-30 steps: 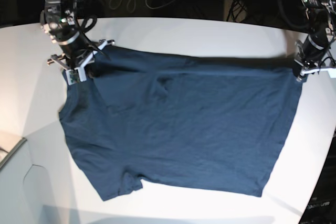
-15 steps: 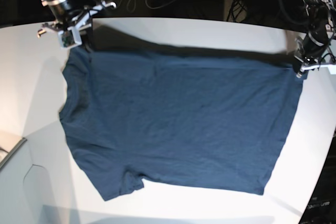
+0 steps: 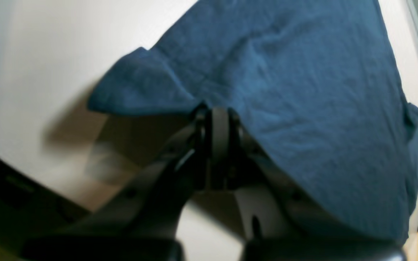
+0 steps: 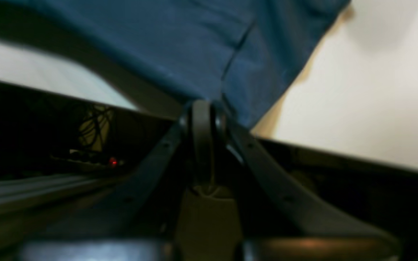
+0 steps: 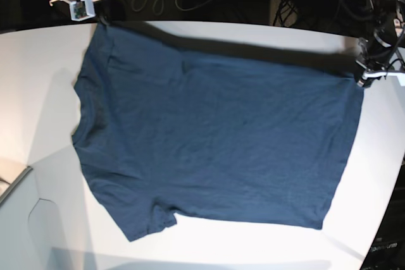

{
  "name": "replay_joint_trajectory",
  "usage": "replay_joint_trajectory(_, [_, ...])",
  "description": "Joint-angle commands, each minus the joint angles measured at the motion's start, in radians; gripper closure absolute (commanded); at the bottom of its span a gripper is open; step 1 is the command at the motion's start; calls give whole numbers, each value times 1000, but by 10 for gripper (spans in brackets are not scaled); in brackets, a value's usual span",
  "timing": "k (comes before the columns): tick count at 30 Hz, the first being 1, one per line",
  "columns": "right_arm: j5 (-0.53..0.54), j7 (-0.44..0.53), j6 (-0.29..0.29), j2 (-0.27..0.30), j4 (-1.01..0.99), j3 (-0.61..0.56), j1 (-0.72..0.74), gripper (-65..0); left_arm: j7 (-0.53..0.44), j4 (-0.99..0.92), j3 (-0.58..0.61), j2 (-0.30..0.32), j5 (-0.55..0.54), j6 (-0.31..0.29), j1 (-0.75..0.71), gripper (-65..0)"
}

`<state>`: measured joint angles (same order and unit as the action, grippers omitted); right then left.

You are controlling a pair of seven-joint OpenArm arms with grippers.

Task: Layout the t-shirt on the table in an organized manner, then fold the t-shirt properly
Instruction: 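Pull the collar edge away from the hem with both grippers, then regrasp the shoulder corner with the right gripper and tug it outward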

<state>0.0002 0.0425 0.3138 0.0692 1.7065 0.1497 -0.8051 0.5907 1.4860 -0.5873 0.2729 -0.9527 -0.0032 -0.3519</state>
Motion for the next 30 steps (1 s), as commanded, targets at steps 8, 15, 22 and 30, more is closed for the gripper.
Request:
replay_joint_trajectory(8, [5,64,-5,1,-99,31,25,0,-7,-71,-3,18,-7,-4,-23,-72])
replay_joint_trajectory(15, [1,64,-3,2,-98,52,11,-190,41,-100,-3,18,-4,-2,-36,-405])
replay_joint_trajectory(22, [4,70,-3,-6,-38,135,-13,-320,93,-92,-9,25,-9,-2,-40,-526])
replay_joint_trajectory(30, [4,61,0,2,37,104,105,-326,93,-8,-78,19,-10,-2,-66,-526])
